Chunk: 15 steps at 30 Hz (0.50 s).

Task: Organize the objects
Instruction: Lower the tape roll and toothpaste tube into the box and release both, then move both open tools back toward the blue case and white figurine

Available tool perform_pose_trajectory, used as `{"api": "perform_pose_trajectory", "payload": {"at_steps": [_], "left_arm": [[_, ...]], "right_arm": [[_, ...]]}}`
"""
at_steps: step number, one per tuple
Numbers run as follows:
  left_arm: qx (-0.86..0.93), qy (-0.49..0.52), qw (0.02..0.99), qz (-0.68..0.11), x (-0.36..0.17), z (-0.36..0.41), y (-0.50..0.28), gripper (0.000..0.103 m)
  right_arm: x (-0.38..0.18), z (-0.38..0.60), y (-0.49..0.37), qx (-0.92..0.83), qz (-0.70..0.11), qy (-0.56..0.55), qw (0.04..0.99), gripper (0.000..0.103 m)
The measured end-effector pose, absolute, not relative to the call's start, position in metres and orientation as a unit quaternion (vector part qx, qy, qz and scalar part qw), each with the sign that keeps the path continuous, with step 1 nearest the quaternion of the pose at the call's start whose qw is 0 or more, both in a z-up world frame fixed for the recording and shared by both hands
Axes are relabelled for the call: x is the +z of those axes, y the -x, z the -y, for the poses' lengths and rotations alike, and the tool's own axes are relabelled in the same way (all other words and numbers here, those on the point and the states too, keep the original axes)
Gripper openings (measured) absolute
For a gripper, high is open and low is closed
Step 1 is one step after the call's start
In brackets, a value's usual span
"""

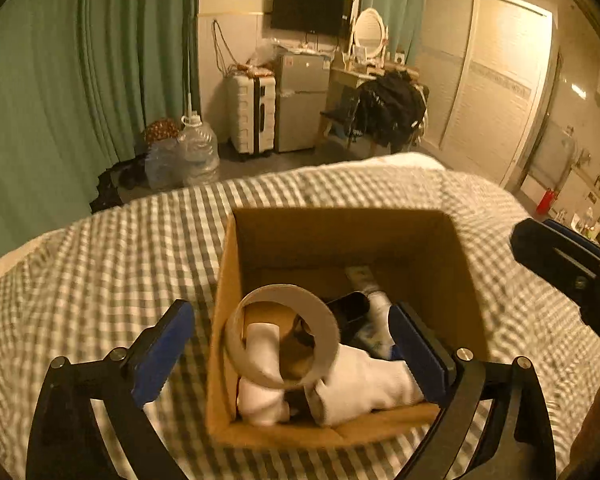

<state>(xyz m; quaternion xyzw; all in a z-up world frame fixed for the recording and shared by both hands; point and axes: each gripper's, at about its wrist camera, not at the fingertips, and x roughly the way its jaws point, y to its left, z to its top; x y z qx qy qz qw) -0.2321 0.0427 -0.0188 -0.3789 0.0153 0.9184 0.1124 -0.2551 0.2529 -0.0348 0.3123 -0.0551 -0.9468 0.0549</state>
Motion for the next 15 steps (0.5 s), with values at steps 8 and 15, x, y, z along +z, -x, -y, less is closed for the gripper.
{"api": "perform_pose_trajectory", "payload": {"at_steps": [8, 15], "left_arm": [[0.941, 0.325, 0.086, -0.039, 0.062, -0.027, 0.158, 0.102], [0.954, 0.286, 0.064, -0.057, 0.113, -0.013, 0.097, 0.103]], "right_arm": [[0.054, -0.244, 0.171, -0.964, 0.026, -0.258, 0.061, 0.07], [0.107, -0.233, 0.101, -0.972, 0.003, -0.22, 0.084, 0.076]]}}
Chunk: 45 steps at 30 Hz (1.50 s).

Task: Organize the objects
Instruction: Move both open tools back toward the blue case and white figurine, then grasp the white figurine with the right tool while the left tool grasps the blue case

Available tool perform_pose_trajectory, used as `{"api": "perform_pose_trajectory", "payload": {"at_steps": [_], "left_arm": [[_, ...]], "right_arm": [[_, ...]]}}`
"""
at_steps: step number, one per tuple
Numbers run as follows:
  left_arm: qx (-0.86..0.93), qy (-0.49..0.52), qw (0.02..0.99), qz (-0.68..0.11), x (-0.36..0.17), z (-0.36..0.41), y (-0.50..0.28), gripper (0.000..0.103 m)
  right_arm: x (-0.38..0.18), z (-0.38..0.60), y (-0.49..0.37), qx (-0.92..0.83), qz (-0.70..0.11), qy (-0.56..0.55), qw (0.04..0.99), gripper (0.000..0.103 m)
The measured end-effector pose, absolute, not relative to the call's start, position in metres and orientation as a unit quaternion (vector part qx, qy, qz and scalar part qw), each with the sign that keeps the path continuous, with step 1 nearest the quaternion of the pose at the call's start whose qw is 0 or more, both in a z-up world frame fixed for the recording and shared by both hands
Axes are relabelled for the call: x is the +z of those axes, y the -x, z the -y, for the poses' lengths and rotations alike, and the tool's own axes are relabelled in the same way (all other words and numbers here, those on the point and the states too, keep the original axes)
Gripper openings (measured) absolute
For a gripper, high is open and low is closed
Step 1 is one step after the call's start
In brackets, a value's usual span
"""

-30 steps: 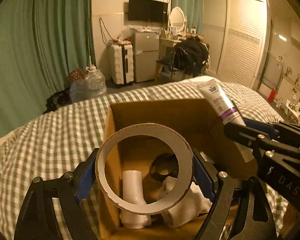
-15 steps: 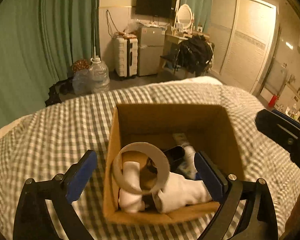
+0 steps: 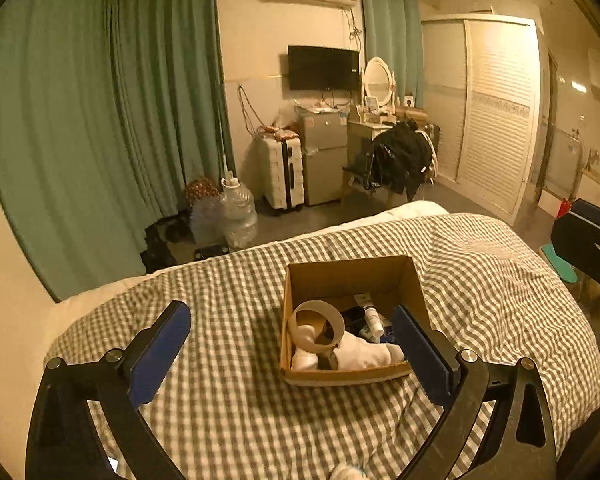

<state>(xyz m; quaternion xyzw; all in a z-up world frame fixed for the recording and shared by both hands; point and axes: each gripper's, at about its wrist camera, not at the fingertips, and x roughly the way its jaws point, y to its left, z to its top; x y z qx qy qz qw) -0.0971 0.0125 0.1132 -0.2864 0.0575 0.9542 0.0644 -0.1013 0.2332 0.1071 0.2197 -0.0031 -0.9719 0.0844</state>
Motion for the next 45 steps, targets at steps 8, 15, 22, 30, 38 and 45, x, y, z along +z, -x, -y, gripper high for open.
{"api": "perform_pose_trajectory", "payload": {"at_steps": [8, 15, 22, 30, 38, 45], "left_arm": [[0.952, 0.295, 0.064, -0.053, 0.096, 0.001, 0.051, 0.103], [0.946, 0.319, 0.045, -0.036, 0.035, 0.013, 0.034, 0.103], [0.931, 0.361, 0.0, -0.054, -0.054, 0.015, 0.033, 0.103], [0.894, 0.438, 0.044, -0.088, -0.136, -0.002, 0.028, 0.103], [0.853, 0.502, 0.089, -0.112, -0.177, -0.022, 0.035, 0.103], [0.842, 0.517, 0.126, -0.088, -0.181, -0.025, 0.046, 0.059]], "right_arm": [[0.112, -0.217, 0.049, -0.971, -0.01, -0.212, 0.113, 0.077], [0.054, -0.209, 0.036, -0.964, -0.028, -0.238, 0.117, 0.077], [-0.032, -0.209, 0.054, -0.949, -0.023, -0.291, 0.116, 0.077], [-0.118, -0.206, 0.075, -0.931, -0.006, -0.351, 0.103, 0.077], [-0.15, -0.209, 0.078, -0.915, 0.008, -0.389, 0.106, 0.077], [-0.153, -0.209, 0.079, -0.913, 0.007, -0.395, 0.103, 0.077]]}}
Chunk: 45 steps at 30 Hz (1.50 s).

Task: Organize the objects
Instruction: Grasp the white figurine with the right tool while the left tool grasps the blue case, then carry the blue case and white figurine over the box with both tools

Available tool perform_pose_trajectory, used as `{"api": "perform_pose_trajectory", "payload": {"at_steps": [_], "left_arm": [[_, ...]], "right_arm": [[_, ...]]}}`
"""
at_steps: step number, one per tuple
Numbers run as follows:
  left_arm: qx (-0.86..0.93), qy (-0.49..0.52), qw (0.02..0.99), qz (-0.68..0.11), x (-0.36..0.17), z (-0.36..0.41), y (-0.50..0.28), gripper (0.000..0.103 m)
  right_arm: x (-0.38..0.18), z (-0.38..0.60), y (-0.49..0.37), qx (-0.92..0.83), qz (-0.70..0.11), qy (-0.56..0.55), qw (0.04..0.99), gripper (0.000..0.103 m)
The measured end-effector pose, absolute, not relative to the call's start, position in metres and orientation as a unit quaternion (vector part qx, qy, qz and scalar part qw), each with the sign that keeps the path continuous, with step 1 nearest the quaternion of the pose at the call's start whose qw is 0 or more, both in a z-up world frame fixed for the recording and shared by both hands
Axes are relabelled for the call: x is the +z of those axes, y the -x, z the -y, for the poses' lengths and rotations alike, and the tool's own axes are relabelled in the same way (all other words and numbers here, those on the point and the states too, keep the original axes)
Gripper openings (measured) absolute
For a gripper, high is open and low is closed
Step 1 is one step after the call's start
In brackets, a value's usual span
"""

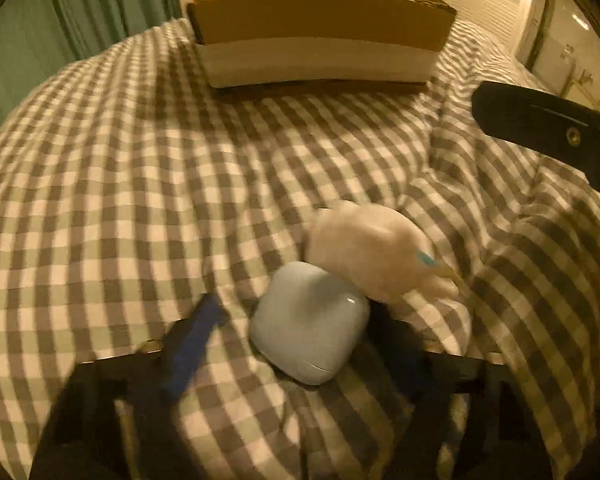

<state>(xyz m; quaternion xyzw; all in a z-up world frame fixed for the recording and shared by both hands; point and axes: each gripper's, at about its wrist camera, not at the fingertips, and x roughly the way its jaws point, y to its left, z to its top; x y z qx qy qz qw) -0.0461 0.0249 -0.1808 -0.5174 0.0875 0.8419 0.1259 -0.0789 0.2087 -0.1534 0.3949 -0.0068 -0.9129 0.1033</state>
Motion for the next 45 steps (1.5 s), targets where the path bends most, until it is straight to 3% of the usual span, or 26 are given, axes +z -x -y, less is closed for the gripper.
{"api": "perform_pose_trajectory", "payload": {"at_steps": [1, 15, 23, 24, 29, 45], "left_arm": [[0.84, 0.519, 0.13, -0.087, -0.182, -0.026, 0.046, 0.053], [0.886, 0.452, 0.072, -0.068, -0.132, 0.006, 0.028, 0.052], [0.886, 0.457, 0.041, -0.066, -0.129, 0.033, 0.037, 0.052], [0.885, 0.459, 0.042, -0.062, -0.129, 0.036, 0.038, 0.052], [0.886, 0.457, 0.043, -0.065, -0.13, 0.036, 0.037, 0.052], [0.893, 0.444, 0.055, -0.054, -0.104, 0.025, 0.006, 0.052]], "right_arm": [[-0.153, -0.208, 0.079, -0.913, 0.005, -0.395, 0.103, 0.077], [-0.152, -0.194, 0.071, -0.91, 0.003, -0.391, 0.14, 0.077], [-0.176, -0.152, 0.067, -0.885, -0.059, -0.425, 0.18, 0.077], [-0.18, -0.148, 0.067, -0.882, -0.067, -0.43, 0.181, 0.076], [-0.197, -0.136, 0.068, -0.868, -0.086, -0.451, 0.188, 0.04], [-0.164, -0.148, 0.035, -0.893, -0.061, -0.41, 0.174, 0.04]]}}
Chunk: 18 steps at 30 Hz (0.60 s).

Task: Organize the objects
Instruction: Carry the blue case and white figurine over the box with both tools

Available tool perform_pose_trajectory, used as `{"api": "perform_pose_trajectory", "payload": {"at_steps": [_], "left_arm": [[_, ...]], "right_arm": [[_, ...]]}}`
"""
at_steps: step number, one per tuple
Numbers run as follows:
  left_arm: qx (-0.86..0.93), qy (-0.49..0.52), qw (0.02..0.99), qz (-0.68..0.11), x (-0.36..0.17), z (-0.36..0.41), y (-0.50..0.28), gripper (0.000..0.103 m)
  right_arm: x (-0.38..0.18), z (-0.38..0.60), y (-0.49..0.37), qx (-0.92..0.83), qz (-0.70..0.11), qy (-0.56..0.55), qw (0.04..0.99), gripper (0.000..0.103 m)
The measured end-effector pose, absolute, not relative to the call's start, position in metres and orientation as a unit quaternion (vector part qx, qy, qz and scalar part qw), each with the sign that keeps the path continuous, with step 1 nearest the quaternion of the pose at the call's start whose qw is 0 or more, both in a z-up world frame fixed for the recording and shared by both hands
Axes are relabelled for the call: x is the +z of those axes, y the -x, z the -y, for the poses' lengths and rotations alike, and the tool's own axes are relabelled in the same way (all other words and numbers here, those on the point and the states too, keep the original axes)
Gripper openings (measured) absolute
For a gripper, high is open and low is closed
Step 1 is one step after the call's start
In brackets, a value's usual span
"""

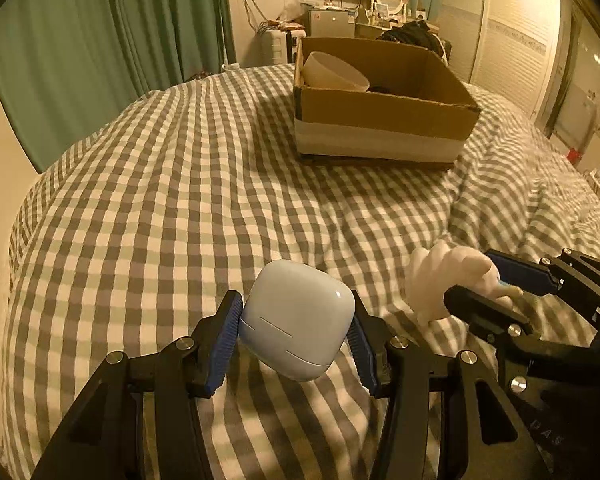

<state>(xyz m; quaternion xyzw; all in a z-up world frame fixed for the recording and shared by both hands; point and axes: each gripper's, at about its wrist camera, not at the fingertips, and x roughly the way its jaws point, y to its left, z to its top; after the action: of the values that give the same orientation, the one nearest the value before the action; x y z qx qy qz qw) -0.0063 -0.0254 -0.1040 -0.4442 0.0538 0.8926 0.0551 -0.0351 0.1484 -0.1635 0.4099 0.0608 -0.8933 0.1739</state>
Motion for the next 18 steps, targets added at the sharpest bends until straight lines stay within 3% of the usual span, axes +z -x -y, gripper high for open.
{"api": "perform_pose_trajectory", "payload": {"at_steps": [18], "left_arm": [[0.915, 0.388, 0.106, -0.043, -0.02, 0.0, 0.001, 0.052]], "right_arm": [[-0.053, -0.174, -0.001, -0.941, -0.068, -0.299, 0.147, 0.04]]}}
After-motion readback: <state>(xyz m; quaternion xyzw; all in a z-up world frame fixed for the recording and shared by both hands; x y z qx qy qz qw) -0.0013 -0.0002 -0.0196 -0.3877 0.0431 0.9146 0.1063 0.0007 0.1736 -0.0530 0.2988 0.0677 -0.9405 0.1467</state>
